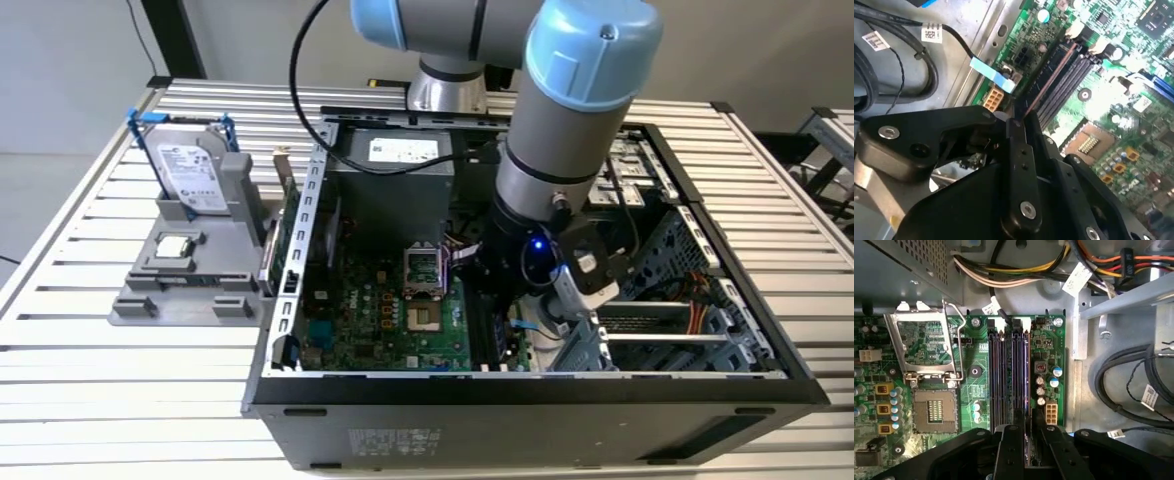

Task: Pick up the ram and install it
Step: 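Insert the ram into the slot, then press down the ram until it locks into place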

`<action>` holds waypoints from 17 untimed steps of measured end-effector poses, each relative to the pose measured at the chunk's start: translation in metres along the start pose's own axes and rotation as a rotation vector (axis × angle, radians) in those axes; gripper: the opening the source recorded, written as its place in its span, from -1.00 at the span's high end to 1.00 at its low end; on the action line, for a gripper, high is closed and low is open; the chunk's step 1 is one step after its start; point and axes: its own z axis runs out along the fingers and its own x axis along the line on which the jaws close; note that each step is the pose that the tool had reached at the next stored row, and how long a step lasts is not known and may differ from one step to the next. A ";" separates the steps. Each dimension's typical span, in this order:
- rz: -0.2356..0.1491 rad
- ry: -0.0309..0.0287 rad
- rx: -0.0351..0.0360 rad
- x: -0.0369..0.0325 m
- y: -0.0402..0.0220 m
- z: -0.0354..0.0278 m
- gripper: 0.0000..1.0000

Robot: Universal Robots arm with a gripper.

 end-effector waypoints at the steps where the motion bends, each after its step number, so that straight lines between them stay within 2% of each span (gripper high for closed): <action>1: 0.000 0.0001 0.0003 0.0000 -0.0001 -0.0046 -1.00; 4: 0.000 0.0014 0.0000 -0.0002 -0.0001 -0.0161 -1.00; 7: 0.000 0.0021 -0.0001 -0.0002 -0.0001 -0.0164 -1.00; 8: 0.000 0.0020 -0.0001 -0.0002 -0.0001 -0.0164 1.00; 17: -0.001 0.0021 0.0001 -0.0002 -0.0002 -0.0165 1.00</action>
